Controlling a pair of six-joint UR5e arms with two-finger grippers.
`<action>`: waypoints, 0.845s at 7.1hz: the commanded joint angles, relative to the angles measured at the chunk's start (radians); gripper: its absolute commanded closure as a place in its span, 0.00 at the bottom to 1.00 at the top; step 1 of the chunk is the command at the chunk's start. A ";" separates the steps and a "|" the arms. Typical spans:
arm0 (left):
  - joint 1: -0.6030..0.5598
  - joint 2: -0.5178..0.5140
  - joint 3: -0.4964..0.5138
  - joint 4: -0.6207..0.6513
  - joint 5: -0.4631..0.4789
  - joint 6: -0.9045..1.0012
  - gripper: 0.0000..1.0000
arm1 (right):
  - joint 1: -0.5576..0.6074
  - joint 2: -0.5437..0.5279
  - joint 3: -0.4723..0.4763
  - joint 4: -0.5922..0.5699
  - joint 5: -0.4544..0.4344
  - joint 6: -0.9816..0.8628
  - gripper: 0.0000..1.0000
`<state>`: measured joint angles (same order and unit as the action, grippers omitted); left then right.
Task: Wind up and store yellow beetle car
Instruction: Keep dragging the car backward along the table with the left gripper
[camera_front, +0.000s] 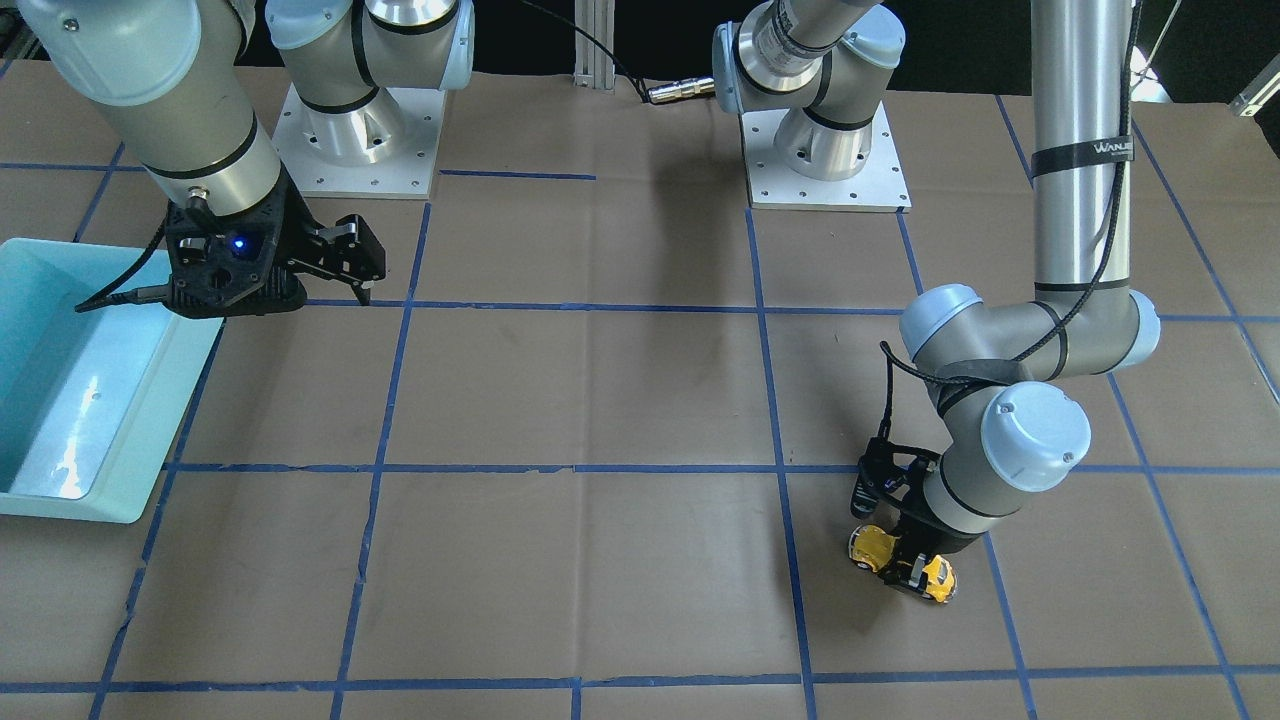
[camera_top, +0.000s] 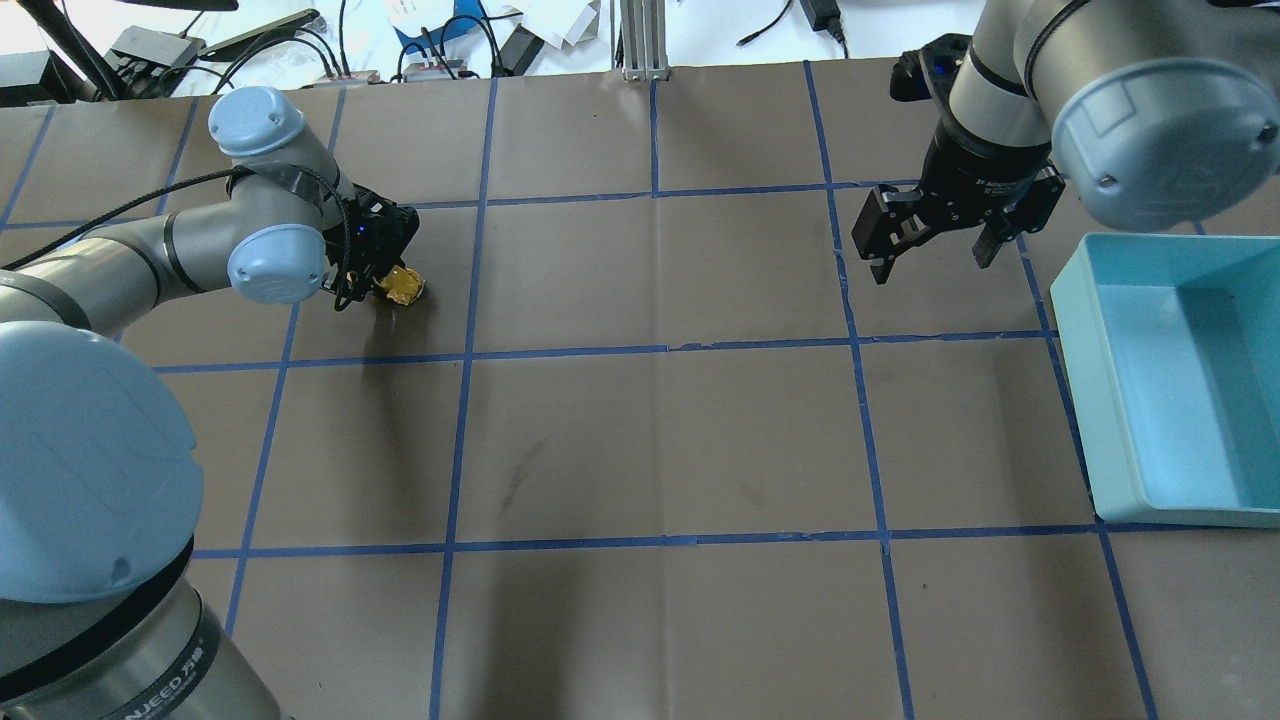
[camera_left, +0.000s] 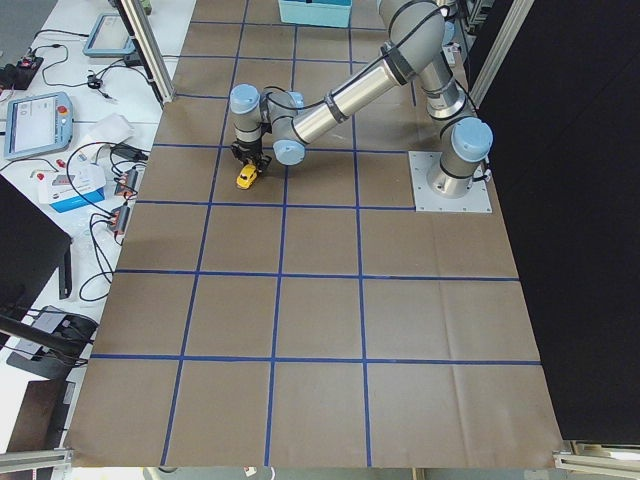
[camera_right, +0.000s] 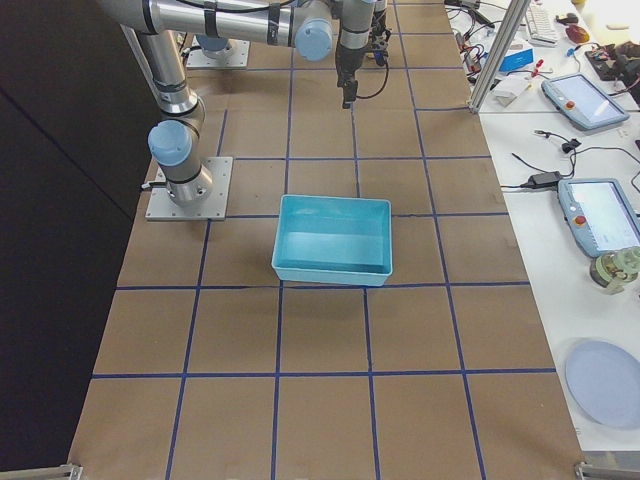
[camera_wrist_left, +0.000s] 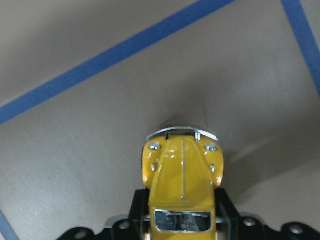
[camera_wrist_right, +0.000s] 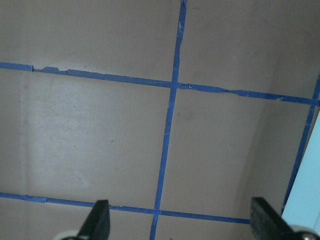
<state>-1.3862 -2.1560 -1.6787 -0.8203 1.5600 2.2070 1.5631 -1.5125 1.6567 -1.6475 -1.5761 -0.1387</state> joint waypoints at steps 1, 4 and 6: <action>0.022 -0.008 0.004 0.000 -0.001 0.036 1.00 | 0.000 0.000 0.000 0.000 -0.001 -0.001 0.00; 0.038 -0.016 0.016 -0.002 -0.001 0.065 1.00 | 0.000 0.000 0.000 0.000 -0.001 -0.001 0.00; 0.053 -0.027 0.034 -0.002 -0.001 0.095 1.00 | 0.000 0.000 0.000 0.000 -0.001 -0.001 0.00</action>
<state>-1.3420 -2.1726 -1.6533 -0.8223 1.5586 2.2849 1.5631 -1.5125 1.6567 -1.6475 -1.5769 -0.1396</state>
